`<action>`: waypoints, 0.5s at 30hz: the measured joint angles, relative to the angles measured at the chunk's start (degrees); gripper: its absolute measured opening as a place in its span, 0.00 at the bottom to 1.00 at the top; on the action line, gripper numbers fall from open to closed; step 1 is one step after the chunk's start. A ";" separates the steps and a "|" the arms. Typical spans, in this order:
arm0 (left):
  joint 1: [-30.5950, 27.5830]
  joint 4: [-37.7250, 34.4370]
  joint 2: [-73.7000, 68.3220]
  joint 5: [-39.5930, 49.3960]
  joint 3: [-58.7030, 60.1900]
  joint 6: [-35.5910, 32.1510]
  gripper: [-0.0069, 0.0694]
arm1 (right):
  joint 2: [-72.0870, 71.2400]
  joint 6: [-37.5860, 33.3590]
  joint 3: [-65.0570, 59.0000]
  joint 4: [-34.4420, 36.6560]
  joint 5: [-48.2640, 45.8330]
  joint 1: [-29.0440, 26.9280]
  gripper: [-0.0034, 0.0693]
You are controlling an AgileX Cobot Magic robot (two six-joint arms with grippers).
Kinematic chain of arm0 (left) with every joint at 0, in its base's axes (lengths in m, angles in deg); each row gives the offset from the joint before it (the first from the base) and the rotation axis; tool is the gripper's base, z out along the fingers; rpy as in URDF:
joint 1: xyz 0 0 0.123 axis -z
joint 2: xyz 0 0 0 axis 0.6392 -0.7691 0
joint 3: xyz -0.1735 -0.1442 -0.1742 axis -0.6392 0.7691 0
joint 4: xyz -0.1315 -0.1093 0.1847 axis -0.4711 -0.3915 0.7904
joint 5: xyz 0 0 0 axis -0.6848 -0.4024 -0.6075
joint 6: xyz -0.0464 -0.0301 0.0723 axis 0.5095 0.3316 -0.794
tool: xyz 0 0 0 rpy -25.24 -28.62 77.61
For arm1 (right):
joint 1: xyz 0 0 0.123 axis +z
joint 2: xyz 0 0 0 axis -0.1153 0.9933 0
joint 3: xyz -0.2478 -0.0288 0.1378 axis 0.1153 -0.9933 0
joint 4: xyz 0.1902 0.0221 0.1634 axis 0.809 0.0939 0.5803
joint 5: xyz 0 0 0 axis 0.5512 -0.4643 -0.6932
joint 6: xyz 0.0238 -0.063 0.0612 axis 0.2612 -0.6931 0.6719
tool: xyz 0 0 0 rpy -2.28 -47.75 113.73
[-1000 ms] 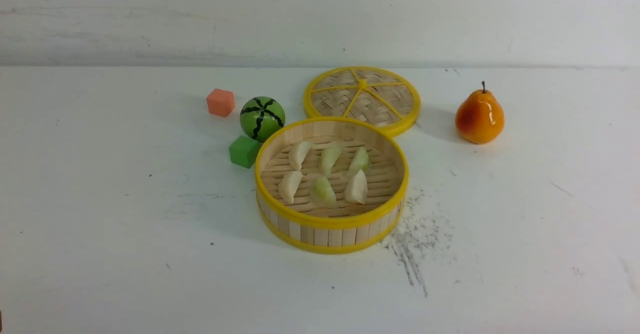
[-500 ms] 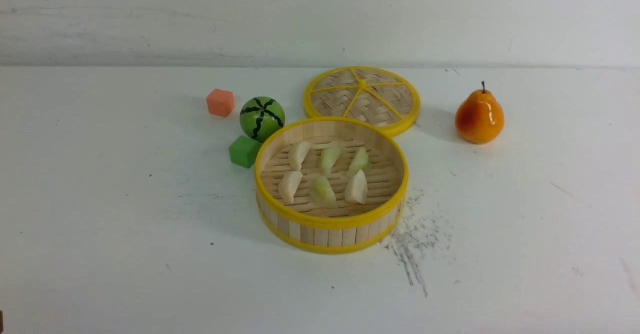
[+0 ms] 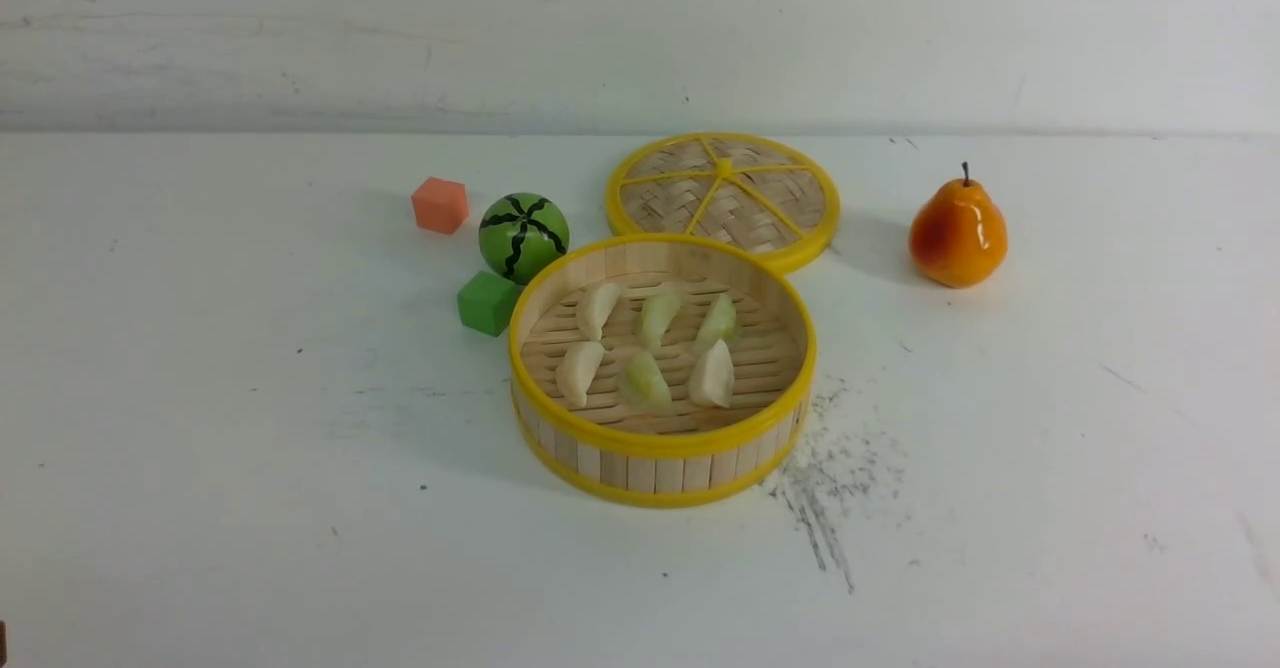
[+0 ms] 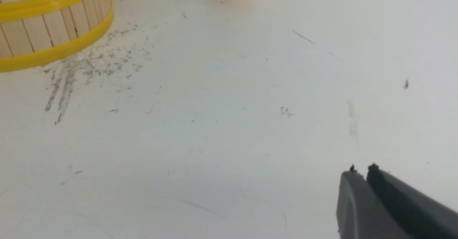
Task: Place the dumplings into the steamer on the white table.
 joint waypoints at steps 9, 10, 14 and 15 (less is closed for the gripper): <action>0.00 0.00 0.00 0.00 0.00 0.00 0.39 | 0.00 0.00 0.00 0.00 0.00 0.00 0.13; 0.00 0.00 0.00 0.00 0.00 0.00 0.39 | 0.00 0.00 0.00 0.00 0.00 0.00 0.13; 0.00 0.00 0.00 0.00 0.00 0.00 0.40 | 0.00 0.00 0.00 0.00 0.00 0.00 0.14; 0.00 0.00 0.00 0.00 0.00 0.00 0.40 | 0.00 0.00 0.00 0.00 0.00 0.00 0.14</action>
